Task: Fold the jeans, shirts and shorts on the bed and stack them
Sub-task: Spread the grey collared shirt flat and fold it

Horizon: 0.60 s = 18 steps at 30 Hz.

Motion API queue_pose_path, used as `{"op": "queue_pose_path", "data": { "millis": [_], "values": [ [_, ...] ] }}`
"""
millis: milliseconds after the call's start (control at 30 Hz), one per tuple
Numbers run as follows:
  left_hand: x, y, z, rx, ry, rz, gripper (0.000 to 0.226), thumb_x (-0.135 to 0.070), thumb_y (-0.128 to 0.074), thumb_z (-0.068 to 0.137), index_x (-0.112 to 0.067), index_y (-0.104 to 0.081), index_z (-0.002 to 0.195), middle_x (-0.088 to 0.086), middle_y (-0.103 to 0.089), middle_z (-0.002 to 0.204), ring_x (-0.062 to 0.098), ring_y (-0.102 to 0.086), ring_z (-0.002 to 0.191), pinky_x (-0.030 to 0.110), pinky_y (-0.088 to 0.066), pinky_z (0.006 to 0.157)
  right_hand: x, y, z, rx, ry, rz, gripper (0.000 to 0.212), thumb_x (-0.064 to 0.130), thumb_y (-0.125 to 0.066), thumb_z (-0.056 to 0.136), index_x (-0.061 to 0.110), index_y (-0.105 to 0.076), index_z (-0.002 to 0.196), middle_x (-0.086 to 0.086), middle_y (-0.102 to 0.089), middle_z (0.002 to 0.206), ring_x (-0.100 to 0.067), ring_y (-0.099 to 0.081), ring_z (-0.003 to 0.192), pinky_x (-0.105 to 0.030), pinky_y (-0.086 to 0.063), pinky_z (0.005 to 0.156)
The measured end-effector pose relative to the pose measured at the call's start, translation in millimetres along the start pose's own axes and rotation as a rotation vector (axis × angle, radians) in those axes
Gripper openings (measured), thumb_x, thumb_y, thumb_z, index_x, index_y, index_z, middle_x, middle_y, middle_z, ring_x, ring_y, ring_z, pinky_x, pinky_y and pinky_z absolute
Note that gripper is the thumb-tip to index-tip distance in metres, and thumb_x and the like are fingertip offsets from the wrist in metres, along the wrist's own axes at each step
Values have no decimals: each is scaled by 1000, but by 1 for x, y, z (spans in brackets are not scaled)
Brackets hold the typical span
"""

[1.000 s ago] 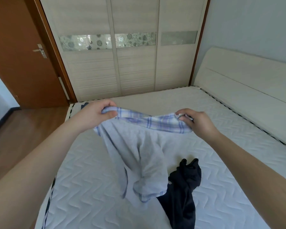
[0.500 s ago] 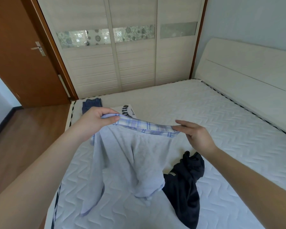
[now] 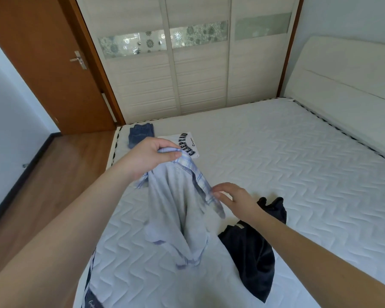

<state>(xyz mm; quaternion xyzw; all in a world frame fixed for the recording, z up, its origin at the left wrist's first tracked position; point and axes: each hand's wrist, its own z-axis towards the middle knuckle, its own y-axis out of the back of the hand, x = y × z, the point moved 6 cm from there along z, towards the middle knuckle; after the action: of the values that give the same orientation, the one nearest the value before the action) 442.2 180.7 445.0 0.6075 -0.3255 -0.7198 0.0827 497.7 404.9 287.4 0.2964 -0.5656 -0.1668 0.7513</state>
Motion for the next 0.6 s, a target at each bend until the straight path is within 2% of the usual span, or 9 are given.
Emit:
{"op": "queue_pose_path", "data": {
  "millis": [67, 133, 200, 300, 400, 500, 600],
  "values": [
    [-3, -2, -3, 11, 5, 14, 11, -25, -73, 86, -34, -75, 93, -30, -70, 93, -15, -61, 91, -3, -39, 71, 3, 0, 8, -21, -73, 191, 25, 34, -58, 97, 31, -59, 121, 21, -63, 114, 8, -56, 105, -5, -38, 86],
    [-4, -5, -7, 6, 3, 13, 11, -24, -73, 87, -32, -75, 93, -30, -70, 93, -15, -61, 91, -4, -38, 70, 6, 0, 18, -18, -111, 302, 35, 25, -61, 96, 27, -53, 130, 16, -63, 112, 11, -58, 97, -6, -40, 81],
    [-6, -5, -13, -5, 8, 19, 11, -23, -73, 87, -28, -76, 96, -25, -72, 94, -11, -63, 91, -3, -38, 71, 9, 0, 25, 15, -115, 337, 33, 19, -61, 96, 24, -56, 128, 12, -66, 105, 8, -60, 86, -10, -42, 76],
    [-7, -2, -24, -23, 35, 26, 14, -23, -73, 87, -24, -76, 100, -18, -73, 96, -7, -64, 92, 0, -41, 74, 11, -6, 31, 145, -108, 386, 17, 22, -60, 96, 21, -67, 111, 14, -65, 84, -2, -56, 71, -16, -41, 67],
    [-7, 4, -37, -45, 67, 27, 16, -22, -72, 87, -21, -76, 102, -12, -74, 100, -2, -65, 96, 13, -46, 87, 11, -16, 33, 279, -122, 404, 8, 27, -65, 93, 22, -71, 92, 12, -59, 71, -6, -51, 64, -20, -38, 62],
    [-5, 10, -52, -52, 80, 39, 14, -22, -72, 87, -22, -77, 100, -8, -75, 98, 4, -67, 92, 12, -49, 82, 8, -23, 40, 354, -105, 236, 24, 30, -75, 85, 8, -66, 78, 5, -53, 66, -6, -47, 61, -24, -33, 60],
    [3, 25, -68, -39, 103, 141, 12, -24, -75, 84, -31, -77, 94, -12, -74, 96, 2, -67, 89, 7, -47, 75, 8, -24, 48, 379, -56, 143, 35, 29, -76, 83, 18, -49, 64, 12, -41, 56, -3, -39, 51, -23, -27, 54]
  ]
}}
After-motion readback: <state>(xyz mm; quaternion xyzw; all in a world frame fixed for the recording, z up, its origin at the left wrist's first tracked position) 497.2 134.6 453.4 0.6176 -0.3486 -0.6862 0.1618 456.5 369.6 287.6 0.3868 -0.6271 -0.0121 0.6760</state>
